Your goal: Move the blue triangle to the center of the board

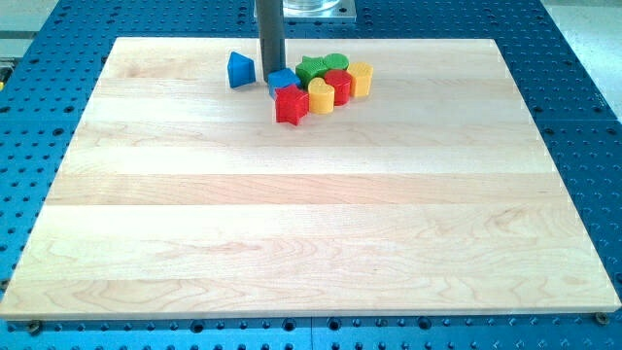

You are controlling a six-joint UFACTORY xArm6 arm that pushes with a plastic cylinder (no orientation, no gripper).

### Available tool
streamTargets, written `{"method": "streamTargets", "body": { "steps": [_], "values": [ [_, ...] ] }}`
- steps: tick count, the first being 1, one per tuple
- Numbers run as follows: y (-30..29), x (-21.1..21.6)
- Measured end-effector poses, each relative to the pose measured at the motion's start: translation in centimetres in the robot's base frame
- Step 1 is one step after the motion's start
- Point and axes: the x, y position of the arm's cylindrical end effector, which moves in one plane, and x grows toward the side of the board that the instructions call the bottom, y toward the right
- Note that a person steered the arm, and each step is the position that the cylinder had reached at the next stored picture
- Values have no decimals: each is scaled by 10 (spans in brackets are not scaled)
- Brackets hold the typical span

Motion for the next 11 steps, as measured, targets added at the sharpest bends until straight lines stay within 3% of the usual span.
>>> {"method": "streamTargets", "body": {
  "steps": [1, 2, 3, 4, 5, 6, 7, 9, 11],
  "values": [
    [-46, -2],
    [-51, -48],
    [-110, -42],
    [-130, 62],
    [-124, 92],
    [-145, 8],
    [-142, -35],
    [-26, 57],
    [-1, 115]
  ]
}}
